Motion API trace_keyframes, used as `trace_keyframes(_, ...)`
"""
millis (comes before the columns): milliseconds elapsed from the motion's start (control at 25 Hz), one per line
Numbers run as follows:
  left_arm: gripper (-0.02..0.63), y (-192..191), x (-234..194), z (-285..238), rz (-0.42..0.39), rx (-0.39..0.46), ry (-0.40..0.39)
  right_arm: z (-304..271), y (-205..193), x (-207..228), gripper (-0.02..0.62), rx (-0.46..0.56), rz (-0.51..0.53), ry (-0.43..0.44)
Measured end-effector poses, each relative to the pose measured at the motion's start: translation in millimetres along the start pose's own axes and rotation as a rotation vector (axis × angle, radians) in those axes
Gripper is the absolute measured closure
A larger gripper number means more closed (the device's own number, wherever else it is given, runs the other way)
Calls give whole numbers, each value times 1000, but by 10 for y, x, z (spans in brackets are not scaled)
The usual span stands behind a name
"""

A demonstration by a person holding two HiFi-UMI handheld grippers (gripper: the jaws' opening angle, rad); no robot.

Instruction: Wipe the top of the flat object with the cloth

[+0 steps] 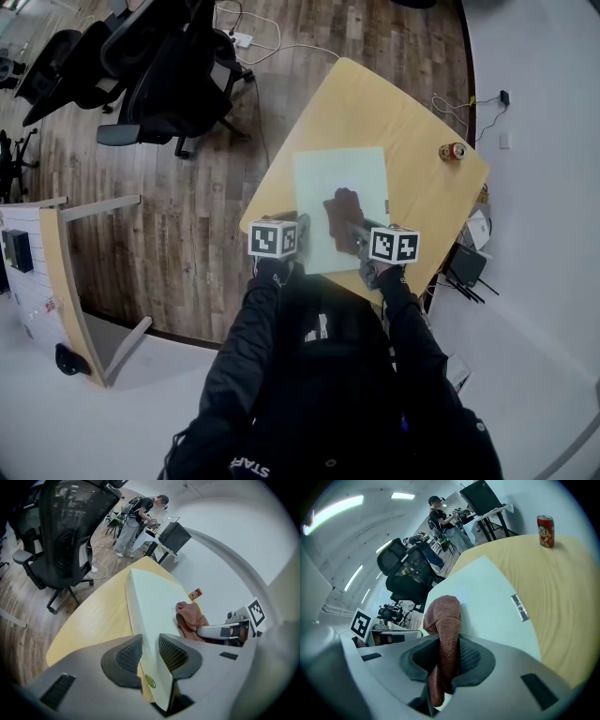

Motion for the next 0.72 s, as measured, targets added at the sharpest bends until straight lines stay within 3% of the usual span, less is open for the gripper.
trace_keyframes(600,476,12,29,6,7,-5,20,741,84,633,502,75,-25,-169)
trace_keyframes(720,476,12,28,2,12,1,15,856,101,496,505,110,-5,-137)
Point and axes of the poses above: the fingertips, and each gripper's own axes: z backward along the fingers, x to its right, y out of its top, the point moved 8 cm from there along z, backward along the fingers, and after that the axes turned 11 degrees about -x, right-handed, at the moved point
